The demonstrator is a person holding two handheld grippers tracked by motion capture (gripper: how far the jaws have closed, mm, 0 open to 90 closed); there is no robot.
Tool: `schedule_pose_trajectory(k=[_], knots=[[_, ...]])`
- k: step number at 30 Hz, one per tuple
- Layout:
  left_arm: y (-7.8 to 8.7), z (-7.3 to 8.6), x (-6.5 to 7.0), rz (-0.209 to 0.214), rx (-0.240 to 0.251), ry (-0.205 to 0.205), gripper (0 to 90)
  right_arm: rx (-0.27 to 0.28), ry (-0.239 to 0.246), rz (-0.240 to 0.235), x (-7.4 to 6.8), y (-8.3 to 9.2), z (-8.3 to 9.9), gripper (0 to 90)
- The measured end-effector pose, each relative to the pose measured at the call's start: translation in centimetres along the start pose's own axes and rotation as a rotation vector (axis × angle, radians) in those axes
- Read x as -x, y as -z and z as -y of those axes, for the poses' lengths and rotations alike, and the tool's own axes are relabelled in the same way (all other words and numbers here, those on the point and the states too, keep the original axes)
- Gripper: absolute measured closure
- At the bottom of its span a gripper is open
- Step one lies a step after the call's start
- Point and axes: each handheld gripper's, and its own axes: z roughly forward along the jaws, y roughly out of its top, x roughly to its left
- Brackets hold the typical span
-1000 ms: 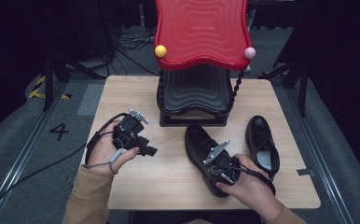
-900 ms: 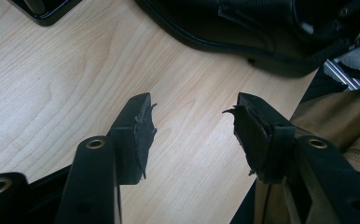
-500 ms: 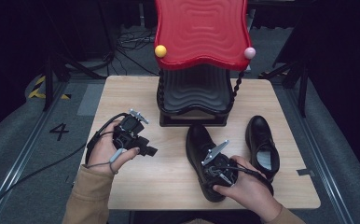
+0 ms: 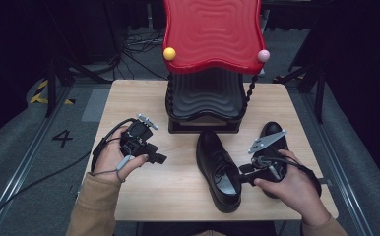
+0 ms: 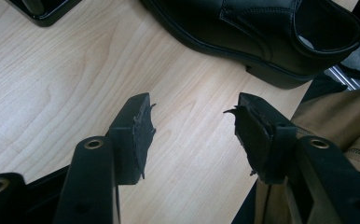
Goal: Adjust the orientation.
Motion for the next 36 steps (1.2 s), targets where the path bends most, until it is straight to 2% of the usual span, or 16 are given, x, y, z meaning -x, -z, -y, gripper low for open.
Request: schedule_pose_trajectory(k=[1, 2, 3, 4, 6, 11, 12, 13, 14, 17, 22, 27, 30, 32, 35, 36], knots=[[0.0, 0.0, 0.0, 0.002, -0.002, 0.003, 46.4, 0.014, -0.024, 0.015, 0.7, 0.4, 0.3, 59.8], [0.0, 0.0, 0.0, 0.002, -0.002, 0.003, 46.3, 0.014, -0.024, 0.015, 0.7, 0.4, 0.3, 59.8], [0.0, 0.0, 0.0, 0.003, -0.003, 0.003, 46.2, 0.031, -0.064, 0.050, 1.7, 1.0, 0.7, 59.2], [0.0, -0.1, 0.0, 0.002, -0.004, 0.001, 46.2, 0.031, -0.064, 0.050, 1.7, 1.0, 0.7, 59.2], [0.0, -0.1, 0.0, 0.003, -0.004, 0.002, 46.1, 0.032, -0.100, 0.100, 2.6, 1.5, 1.1, 57.6], [-0.1, -0.1, -0.1, 0.004, -0.002, 0.005, 45.9, -0.008, -0.154, 0.154, 3.9, 2.1, 1.9, 56.4], [0.0, -0.1, -0.1, 0.004, -0.001, 0.006, 45.9, -0.017, -0.175, 0.167, 4.2, 2.3, 2.1, 56.6], [0.0, 0.0, -0.1, 0.003, -0.002, 0.005, 45.8, -0.058, -0.230, 0.182, 5.1, 2.2, 2.6, 56.5], [0.0, 0.0, 0.0, 0.003, -0.003, 0.006, 45.8, -0.058, -0.230, 0.182, 5.1, 2.2, 2.6, 56.5], [0.0, 0.0, 0.0, 0.003, -0.002, 0.008, 45.7, -0.115, -0.311, 0.190, 6.3, 1.8, 3.3, 56.6], [0.0, 0.1, -0.1, 0.001, -0.002, 0.009, 45.6, -0.175, -0.369, 0.204, 7.4, 0.7, 3.8, 54.0], [-0.1, 0.0, 0.0, -0.001, -0.003, 0.005, 45.5, -0.223, -0.390, 0.216, 8.3, -1.1, 4.3, 55.6], [-0.1, 0.0, 0.0, -0.001, -0.004, 0.006, 45.1, -0.250, -0.412, 0.202, 8.8, -2.0, 4.6, 57.8], [-0.1, 0.0, 0.0, -0.001, -0.005, 0.008, 45.0, -0.270, -0.406, 0.203, 9.1, -2.4, 4.7, 58.9], [-0.2, 0.0, -0.1, -0.001, -0.006, 0.009, 44.9, -0.278, -0.408, 0.160, 9.3, -2.8, 4.8, 65.8], [-0.2, 0.0, 0.0, -0.001, -0.006, 0.011, 44.9, -0.290, -0.404, 0.162, 9.2, -3.0, 4.7, 67.0]])
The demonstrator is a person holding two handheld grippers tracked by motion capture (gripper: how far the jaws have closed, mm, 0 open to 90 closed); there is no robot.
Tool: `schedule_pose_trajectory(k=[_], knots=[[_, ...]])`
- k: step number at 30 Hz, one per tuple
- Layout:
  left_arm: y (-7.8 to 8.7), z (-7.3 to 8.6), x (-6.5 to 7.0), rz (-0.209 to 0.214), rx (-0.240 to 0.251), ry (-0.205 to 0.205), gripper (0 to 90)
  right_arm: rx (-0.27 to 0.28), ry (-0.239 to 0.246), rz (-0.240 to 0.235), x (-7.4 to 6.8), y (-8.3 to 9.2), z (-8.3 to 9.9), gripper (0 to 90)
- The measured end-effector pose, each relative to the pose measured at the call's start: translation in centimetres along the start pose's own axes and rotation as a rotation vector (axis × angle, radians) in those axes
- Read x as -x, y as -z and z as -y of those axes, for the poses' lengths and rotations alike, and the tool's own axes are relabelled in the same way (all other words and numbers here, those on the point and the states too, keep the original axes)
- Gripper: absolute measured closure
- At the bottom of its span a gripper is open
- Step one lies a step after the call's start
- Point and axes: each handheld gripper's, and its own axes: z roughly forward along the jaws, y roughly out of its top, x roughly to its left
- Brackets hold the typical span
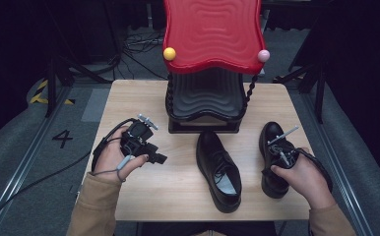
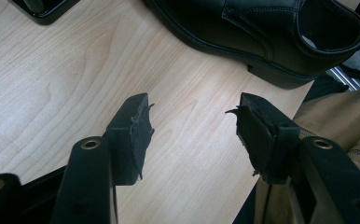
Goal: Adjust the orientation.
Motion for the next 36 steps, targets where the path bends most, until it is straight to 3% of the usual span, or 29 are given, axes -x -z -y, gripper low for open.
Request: schedule_pose_trajectory(k=[2, 6, 11, 17, 21, 34, 36], knots=[[0.0, 0.0, 0.0, 0.002, 0.000, -0.003, 44.9, -0.013, -0.012, 0.005, -0.1, -0.1, 0.0, 69.9], [0.0, -0.1, 0.0, 0.003, -0.002, -0.009, 44.9, -0.016, 0.014, 0.056, -0.8, 0.0, 0.1, 75.3], [0.0, -0.2, 0.0, 0.004, 0.003, -0.008, 44.9, -0.020, -0.002, 0.069, -0.8, 0.4, 0.4, 79.2], [-0.1, -0.6, 0.1, 0.009, 0.003, -0.014, 44.9, 0.043, -0.048, 0.076, -0.2, 2.4, 1.4, 82.3], [-0.3, -1.0, 0.2, 0.013, 0.000, -0.023, 44.9, 0.097, -0.050, 0.075, -0.1, 3.7, 2.2, 84.8], [-0.8, -1.9, 0.3, 0.026, -0.005, -0.047, 45.0, 0.186, 0.056, 0.087, -4.2, 6.5, 3.6, 85.0], [-0.9, -2.0, 0.3, 0.026, -0.006, -0.046, 45.0, 0.202, 0.095, 0.070, -5.2, 6.8, 3.7, 85.0]])
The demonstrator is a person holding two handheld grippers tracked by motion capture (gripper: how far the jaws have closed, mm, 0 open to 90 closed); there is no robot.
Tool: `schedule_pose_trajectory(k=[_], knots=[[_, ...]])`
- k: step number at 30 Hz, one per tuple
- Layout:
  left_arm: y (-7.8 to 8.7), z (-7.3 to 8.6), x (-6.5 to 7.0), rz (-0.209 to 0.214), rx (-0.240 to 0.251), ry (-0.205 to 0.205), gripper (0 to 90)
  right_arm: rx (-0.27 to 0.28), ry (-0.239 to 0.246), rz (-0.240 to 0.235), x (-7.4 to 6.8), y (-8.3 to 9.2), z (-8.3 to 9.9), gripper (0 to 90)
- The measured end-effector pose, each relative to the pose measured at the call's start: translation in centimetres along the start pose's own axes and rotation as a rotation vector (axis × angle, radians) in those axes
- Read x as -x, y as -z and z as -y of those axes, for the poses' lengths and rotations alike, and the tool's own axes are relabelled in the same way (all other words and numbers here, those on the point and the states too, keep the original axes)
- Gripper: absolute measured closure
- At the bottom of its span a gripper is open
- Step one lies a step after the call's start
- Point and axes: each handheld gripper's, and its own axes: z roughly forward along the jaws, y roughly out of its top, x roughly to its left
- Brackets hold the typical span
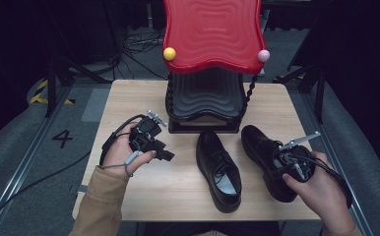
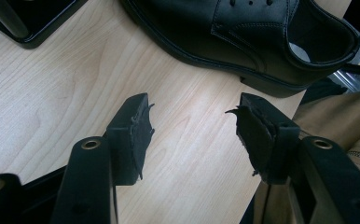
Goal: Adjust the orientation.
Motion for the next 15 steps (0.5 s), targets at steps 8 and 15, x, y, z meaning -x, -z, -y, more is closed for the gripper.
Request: schedule_pose_trajectory(k=[8, 15], knots=[[0.2, 0.5, 0.0, -0.005, 0.001, 0.013, 45.1, -0.003, 0.078, -0.020, -1.9, -1.2, -0.9, 84.9], [0.9, 1.7, -0.2, -0.024, 0.009, 0.039, 45.0, -0.009, 0.138, -0.008, -2.9, -3.1, -2.2, 84.9]])
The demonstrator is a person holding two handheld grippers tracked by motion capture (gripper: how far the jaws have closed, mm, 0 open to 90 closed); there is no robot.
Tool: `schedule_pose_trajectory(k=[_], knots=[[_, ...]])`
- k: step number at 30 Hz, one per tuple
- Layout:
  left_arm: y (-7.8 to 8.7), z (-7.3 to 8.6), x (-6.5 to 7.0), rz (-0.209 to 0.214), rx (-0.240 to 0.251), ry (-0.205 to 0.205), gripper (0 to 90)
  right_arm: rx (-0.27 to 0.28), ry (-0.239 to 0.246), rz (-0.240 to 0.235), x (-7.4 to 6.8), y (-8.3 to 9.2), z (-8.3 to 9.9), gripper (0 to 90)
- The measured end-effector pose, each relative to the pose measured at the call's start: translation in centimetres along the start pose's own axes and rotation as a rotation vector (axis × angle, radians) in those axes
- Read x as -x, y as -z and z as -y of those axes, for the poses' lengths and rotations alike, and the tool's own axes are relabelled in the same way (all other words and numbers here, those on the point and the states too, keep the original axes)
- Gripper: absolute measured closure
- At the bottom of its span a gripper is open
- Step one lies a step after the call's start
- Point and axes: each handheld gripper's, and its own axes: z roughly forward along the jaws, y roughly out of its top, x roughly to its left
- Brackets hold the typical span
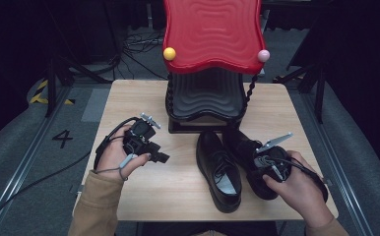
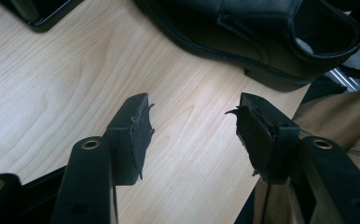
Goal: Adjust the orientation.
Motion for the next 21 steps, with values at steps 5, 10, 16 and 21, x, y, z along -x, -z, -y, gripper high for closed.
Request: schedule_pose_trajectory(k=[5, 10, 16, 21], knots=[[0.5, 0.7, -0.1, -0.004, 0.014, 0.014, 45.0, -0.023, 0.023, 0.067, -0.3, -1.8, -0.8, 84.9], [0.6, 1.0, -0.1, -0.008, 0.013, 0.025, 45.0, -0.078, 0.047, 0.110, -1.2, -3.0, -1.3, 84.6], [0.7, 1.1, -0.1, -0.009, 0.012, 0.023, 45.0, -0.127, 0.053, 0.044, -1.4, -4.5, -1.5, 82.3], [0.6, 1.0, -0.2, -0.008, 0.012, 0.027, 45.0, -0.122, 0.045, -0.009, -1.1, -4.8, -1.4, 79.3]])
